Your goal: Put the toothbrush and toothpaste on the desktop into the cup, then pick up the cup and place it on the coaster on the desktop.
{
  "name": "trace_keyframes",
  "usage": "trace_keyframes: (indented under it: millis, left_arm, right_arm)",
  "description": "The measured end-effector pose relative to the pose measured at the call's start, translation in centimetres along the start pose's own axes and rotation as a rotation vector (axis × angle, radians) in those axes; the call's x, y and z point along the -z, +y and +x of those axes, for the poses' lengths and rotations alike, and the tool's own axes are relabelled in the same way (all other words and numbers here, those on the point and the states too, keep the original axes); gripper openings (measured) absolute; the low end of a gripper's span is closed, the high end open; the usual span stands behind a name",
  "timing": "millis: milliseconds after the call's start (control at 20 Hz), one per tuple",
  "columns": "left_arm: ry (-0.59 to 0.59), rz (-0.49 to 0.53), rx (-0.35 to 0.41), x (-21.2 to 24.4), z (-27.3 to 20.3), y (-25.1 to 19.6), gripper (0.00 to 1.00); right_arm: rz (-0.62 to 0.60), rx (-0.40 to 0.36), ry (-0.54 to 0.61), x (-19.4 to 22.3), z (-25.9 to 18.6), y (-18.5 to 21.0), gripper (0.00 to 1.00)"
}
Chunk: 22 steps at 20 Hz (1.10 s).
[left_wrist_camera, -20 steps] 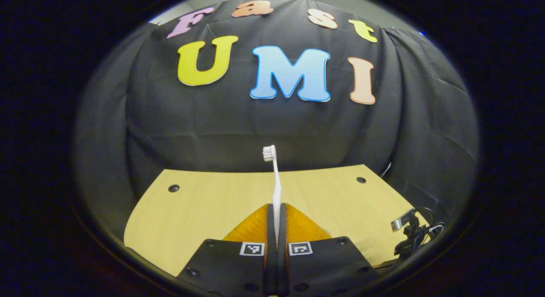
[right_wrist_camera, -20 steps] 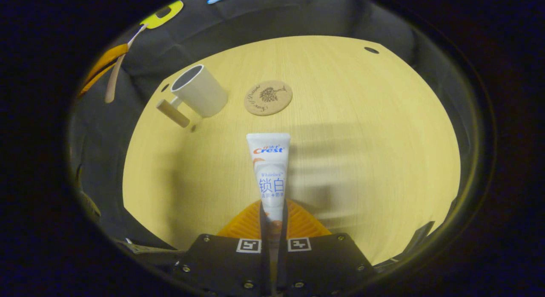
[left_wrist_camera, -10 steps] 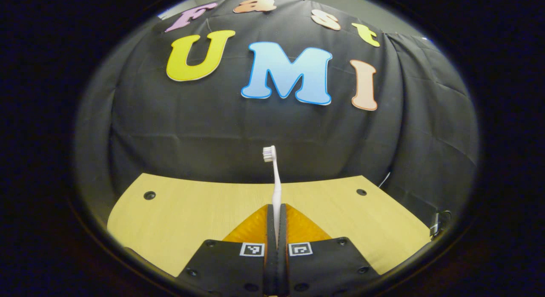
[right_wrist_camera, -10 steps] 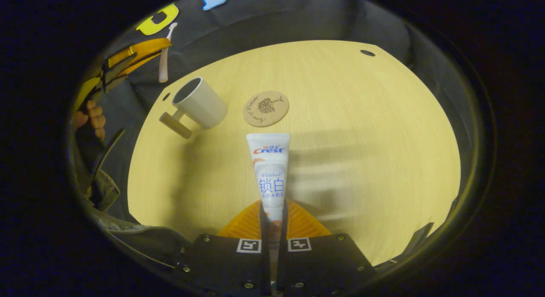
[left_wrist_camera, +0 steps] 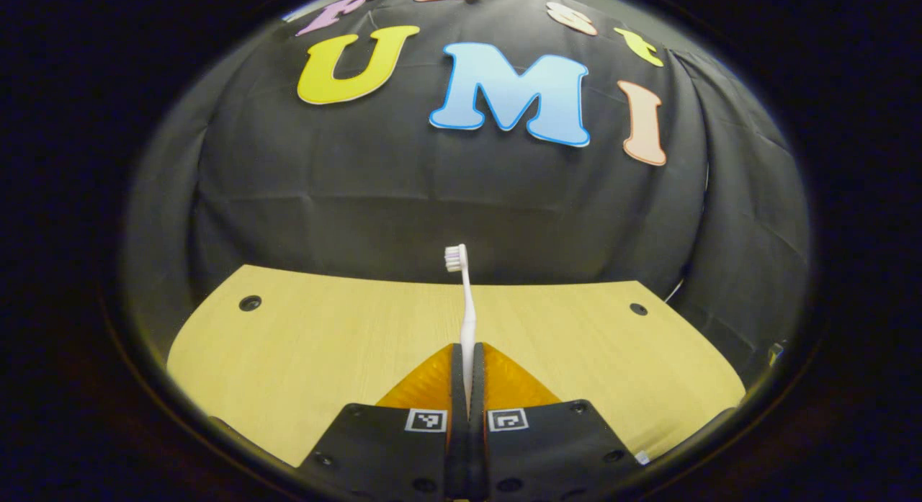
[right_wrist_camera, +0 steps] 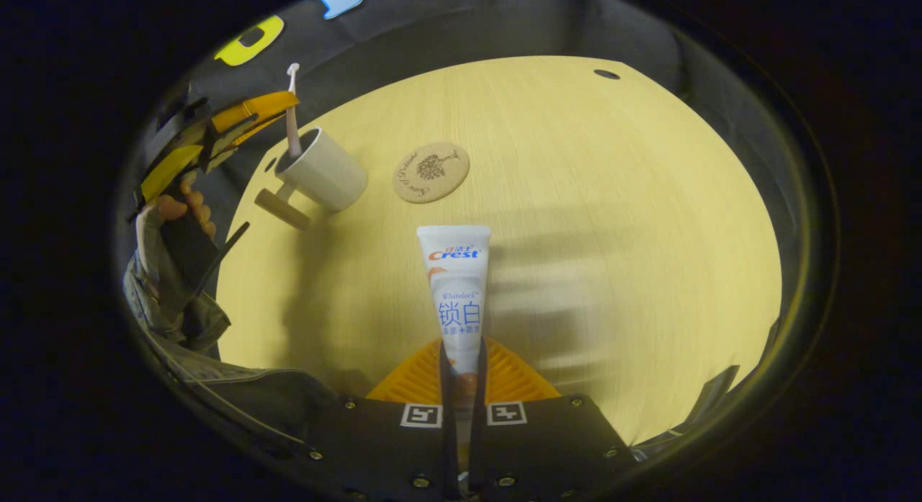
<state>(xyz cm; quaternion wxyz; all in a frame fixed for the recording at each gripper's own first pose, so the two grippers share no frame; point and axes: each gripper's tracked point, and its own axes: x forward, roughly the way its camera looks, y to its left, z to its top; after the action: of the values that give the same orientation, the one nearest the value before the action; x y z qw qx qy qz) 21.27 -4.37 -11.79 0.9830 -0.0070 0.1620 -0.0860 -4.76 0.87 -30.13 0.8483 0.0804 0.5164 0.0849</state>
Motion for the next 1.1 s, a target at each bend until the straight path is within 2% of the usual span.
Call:
trace_keyframes:
  millis: [250, 550, 600, 700, 900, 950, 1000, 1050, 1100]
  left_arm:
    - [0.007, -0.008, -0.002, 1.8, 0.7, -0.6, 0.07]
    - [0.014, 0.061, -0.044, 3.7, -0.3, -0.2, 0.08]
    - [0.012, 0.055, -0.040, 3.8, -0.7, -0.3, 0.14]
    - [0.020, 0.036, -0.024, 4.3, -1.1, -0.4, 0.14]
    - [0.028, 0.036, -0.055, 5.0, -2.2, 0.3, 0.13]
    - [0.032, 0.033, -0.061, 5.1, -2.6, 0.4, 0.26]
    - [0.031, 0.032, -0.067, 4.9, -3.0, 0.7, 0.21]
    - [0.025, 0.030, -0.072, 4.9, -3.5, 0.8, 0.21]
    - [0.019, 0.033, -0.081, 4.5, -4.0, 1.0, 0.21]
  right_arm:
    - [0.009, 0.015, 0.017, 0.7, 0.0, -0.8, 0.08]
    - [0.003, 0.011, 0.024, 1.4, 0.5, -0.8, 0.08]
    - [0.000, 0.010, 0.024, 1.5, 0.6, -0.7, 0.08]
    - [-0.006, 0.008, 0.021, 1.6, 0.7, -0.6, 0.08]
    - [-0.018, 0.004, 0.013, 1.7, 0.4, -0.6, 0.08]
    - [-0.020, 0.002, 0.010, 1.7, 0.3, -0.6, 0.08]
    - [-0.019, -0.001, 0.008, 1.6, 0.3, -0.5, 0.08]
    - [-0.018, -0.003, 0.002, 1.4, 0.2, -0.4, 0.05]
    - [-0.017, -0.005, -0.006, 1.0, 0.1, -0.3, 0.08]
